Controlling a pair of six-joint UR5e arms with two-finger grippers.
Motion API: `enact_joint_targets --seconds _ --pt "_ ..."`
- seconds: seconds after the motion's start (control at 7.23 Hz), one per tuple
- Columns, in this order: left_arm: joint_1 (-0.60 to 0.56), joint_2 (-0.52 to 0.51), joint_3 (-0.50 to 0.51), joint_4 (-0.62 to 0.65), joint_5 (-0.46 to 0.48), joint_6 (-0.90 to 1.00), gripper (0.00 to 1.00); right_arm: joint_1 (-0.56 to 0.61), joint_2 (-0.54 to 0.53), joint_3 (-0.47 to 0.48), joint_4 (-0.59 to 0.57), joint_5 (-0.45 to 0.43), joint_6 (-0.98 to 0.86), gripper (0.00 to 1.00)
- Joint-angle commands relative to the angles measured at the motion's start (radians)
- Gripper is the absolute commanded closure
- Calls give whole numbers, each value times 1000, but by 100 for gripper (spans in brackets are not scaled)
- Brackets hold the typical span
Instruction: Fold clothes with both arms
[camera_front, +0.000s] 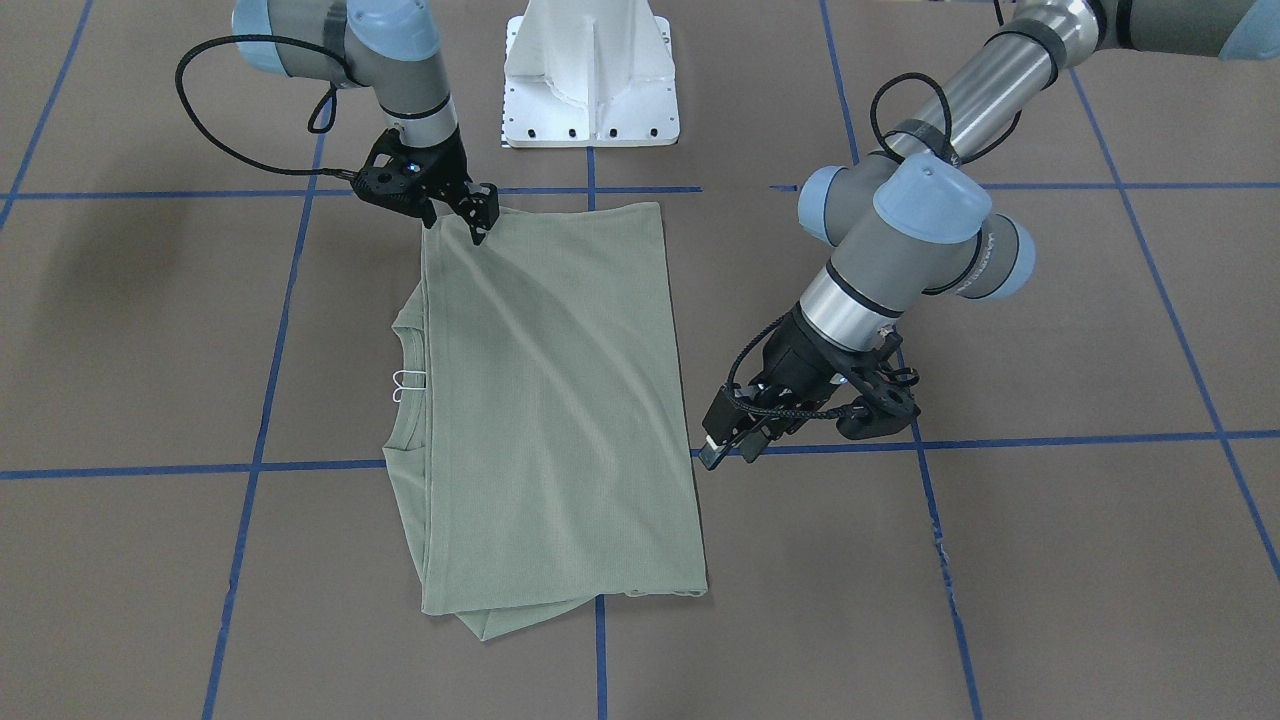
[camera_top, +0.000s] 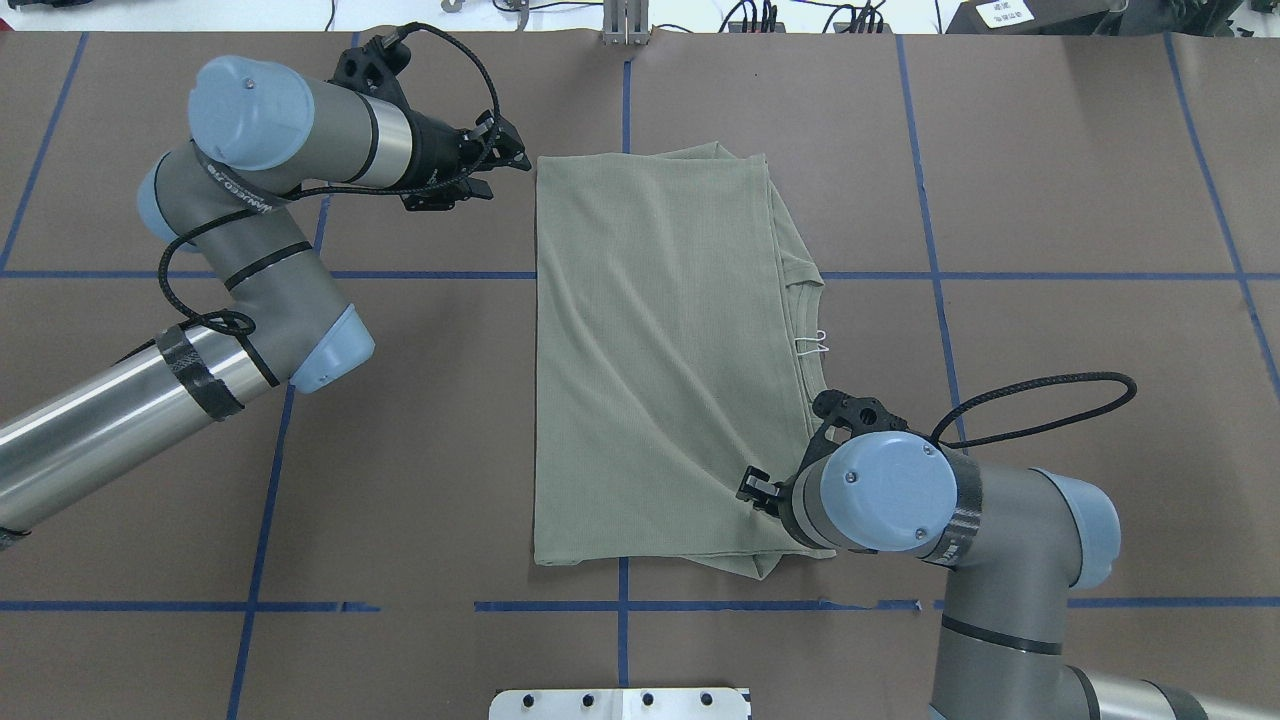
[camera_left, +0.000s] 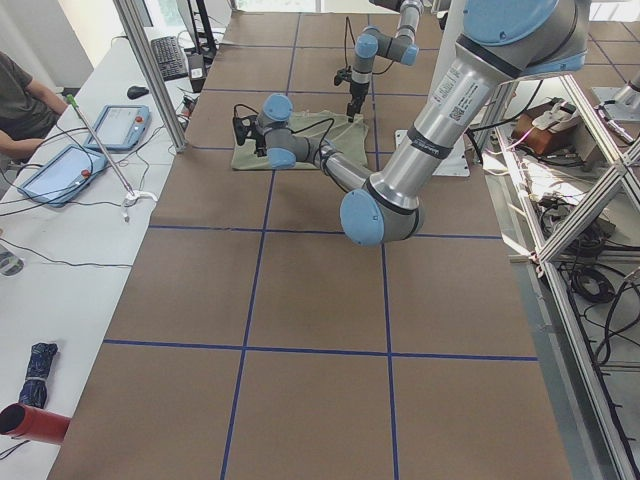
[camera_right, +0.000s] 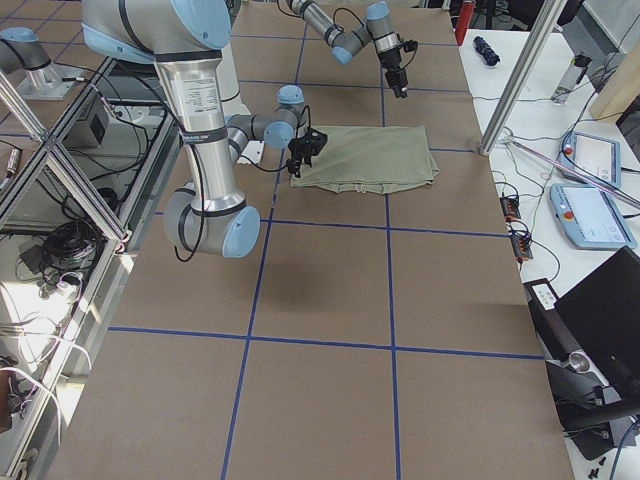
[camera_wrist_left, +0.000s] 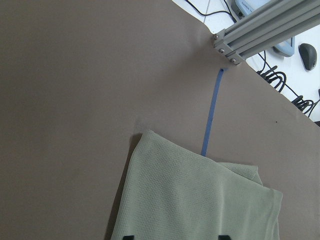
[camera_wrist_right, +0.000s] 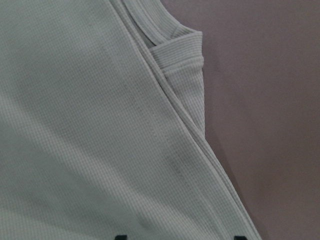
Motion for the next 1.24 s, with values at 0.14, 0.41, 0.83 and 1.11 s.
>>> enact_joint_targets --seconds 0.14,0.41,0.83,1.11 --pt "0 2 0 0 0 0 36 -7 1 -28 38 -19 89 10" --pt "0 2 0 0 0 0 36 -11 1 -29 38 -18 120 10" --pt "0 2 0 2 0 0 36 -19 1 -31 38 -18 161 85" --pt "0 2 0 2 0 0 36 -20 9 -28 38 -15 159 100"
